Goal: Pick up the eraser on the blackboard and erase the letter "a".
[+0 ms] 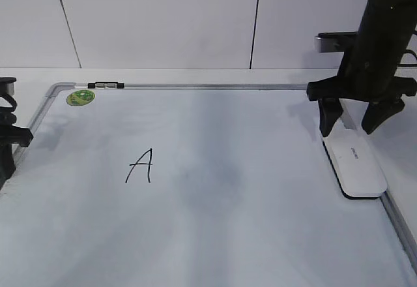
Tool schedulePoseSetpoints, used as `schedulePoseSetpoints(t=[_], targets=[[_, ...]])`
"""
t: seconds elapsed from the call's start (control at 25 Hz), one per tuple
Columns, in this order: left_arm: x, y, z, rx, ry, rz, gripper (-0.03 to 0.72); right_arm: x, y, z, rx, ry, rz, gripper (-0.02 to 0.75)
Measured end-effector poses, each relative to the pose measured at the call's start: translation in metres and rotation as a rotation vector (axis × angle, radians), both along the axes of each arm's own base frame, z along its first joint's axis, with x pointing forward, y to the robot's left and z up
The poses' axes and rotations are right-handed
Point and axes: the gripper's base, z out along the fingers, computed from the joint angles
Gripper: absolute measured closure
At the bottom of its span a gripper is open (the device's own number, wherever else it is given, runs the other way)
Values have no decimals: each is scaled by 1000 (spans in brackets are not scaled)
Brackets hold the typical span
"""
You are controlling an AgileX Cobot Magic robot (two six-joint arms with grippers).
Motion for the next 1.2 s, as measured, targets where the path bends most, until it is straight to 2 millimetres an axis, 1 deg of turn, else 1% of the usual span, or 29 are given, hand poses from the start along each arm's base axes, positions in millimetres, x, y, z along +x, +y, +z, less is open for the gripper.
schedulePoseSetpoints(t=[0.08, 0.16, 0.24, 0.32, 0.44, 0.6, 0.68, 0.88, 1.2], targets=[[0, 0, 0, 5, 4, -4, 543, 1, 0, 1, 3, -3, 10, 160], [0, 1, 1, 9, 10, -7, 517, -1, 0, 6, 4, -14, 20, 160], [1, 2, 2, 18, 33, -16, 456, -3, 0, 14, 9, -37, 21, 160], [2, 2, 5, 27, 57, -24, 377, -6, -1, 23, 12, -55, 24, 160], [7, 2, 14, 29, 58, -28, 281, -9, -2, 31, 15, -74, 26, 160], [14, 2, 26, 23, 45, -25, 199, -12, -2, 39, 19, -94, 29, 160], [16, 1, 32, 16, 29, -22, 185, -14, -3, 45, 22, -109, 30, 160], [13, 1, 67, 12, -63, -20, 177, -22, -4, 63, 30, -155, 32, 160], [-2, 0, 111, 5, -176, -19, 176, -38, -7, 94, 43, -235, 50, 160]])
